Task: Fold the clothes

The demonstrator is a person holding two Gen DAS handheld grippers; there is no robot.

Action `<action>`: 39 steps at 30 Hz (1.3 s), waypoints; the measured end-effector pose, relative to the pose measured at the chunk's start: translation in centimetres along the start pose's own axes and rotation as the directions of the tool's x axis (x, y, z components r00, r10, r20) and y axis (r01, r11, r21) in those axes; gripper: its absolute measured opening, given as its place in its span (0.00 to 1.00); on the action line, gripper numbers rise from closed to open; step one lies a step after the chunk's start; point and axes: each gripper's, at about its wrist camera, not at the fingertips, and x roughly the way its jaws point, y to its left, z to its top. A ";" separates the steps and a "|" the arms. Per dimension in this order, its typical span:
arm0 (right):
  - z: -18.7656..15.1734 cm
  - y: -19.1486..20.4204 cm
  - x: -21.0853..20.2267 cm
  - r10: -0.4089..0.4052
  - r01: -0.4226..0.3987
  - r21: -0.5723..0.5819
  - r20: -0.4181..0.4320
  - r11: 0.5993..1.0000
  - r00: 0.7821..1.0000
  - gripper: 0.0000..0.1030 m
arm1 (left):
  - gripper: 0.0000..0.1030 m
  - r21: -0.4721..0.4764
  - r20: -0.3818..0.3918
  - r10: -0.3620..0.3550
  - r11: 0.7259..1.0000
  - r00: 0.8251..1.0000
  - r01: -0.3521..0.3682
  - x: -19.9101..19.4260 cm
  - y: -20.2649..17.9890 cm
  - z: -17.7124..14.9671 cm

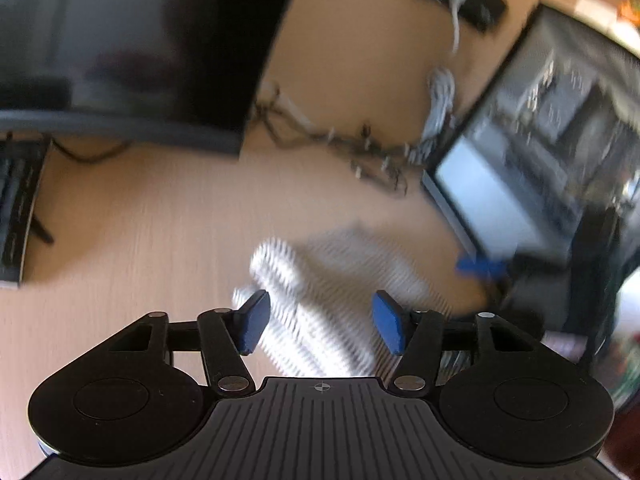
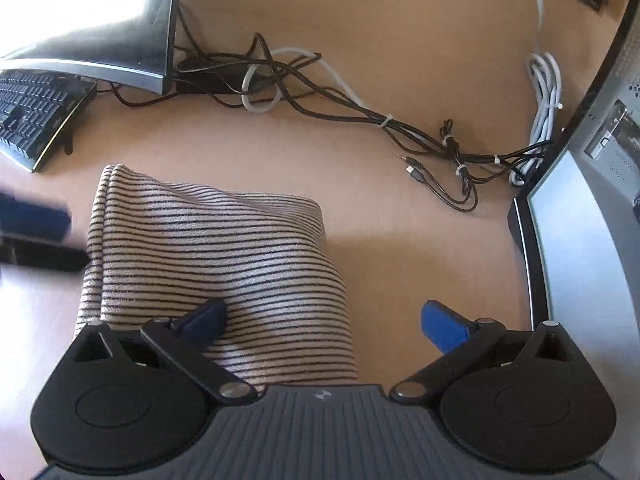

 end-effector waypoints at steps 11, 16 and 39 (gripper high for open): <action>-1.1 -2.7 1.3 0.122 -0.124 0.179 0.024 0.976 0.992 1.00 | 0.56 -0.028 -0.098 -0.014 1.000 0.995 0.012 5.9 -0.2 -0.3; -1.8 -3.0 1.4 0.144 -0.151 0.225 0.046 0.963 0.989 1.00 | 0.55 -0.001 -0.121 0.001 1.000 0.993 -0.001 6.4 0.0 -0.5; -6.6 -3.0 -4.1 0.134 -0.176 0.339 0.144 0.924 0.980 0.53 | 0.43 -0.108 -0.224 -0.217 0.974 0.950 0.198 2.1 0.4 -8.2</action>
